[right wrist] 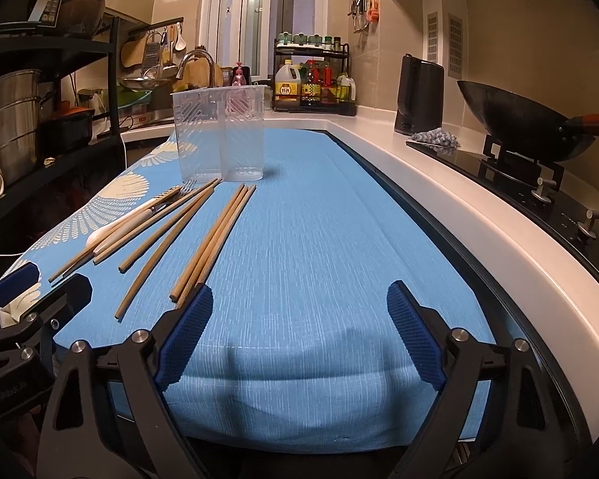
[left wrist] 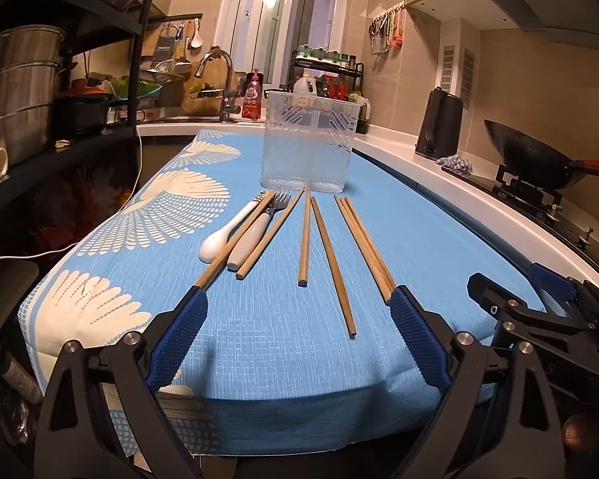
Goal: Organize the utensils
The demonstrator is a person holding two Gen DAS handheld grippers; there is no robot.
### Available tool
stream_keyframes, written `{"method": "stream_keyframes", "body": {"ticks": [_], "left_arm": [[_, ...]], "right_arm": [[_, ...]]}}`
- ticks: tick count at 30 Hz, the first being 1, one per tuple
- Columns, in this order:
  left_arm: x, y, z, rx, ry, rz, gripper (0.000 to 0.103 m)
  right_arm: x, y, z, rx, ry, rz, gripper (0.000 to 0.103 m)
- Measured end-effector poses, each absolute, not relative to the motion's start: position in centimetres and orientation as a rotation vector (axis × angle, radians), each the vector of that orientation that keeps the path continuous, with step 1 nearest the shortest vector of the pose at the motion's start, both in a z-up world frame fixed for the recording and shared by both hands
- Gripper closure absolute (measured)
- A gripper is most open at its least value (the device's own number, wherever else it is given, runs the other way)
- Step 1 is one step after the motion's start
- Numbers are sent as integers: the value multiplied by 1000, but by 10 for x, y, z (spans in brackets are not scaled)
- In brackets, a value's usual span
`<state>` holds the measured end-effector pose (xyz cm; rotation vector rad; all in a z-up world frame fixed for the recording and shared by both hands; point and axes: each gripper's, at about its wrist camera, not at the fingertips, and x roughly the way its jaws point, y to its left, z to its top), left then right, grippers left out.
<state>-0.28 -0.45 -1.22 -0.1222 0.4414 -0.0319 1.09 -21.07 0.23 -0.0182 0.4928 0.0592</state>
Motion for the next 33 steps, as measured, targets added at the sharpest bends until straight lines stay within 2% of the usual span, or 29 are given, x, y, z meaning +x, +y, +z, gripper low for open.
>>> {"method": "stream_keyframes", "body": {"ticks": [33], "left_arm": [[-4,-1,-11,-125,429,-29,13]], "right_arm": [[6,-206,4,-46,468,62,19]]}}
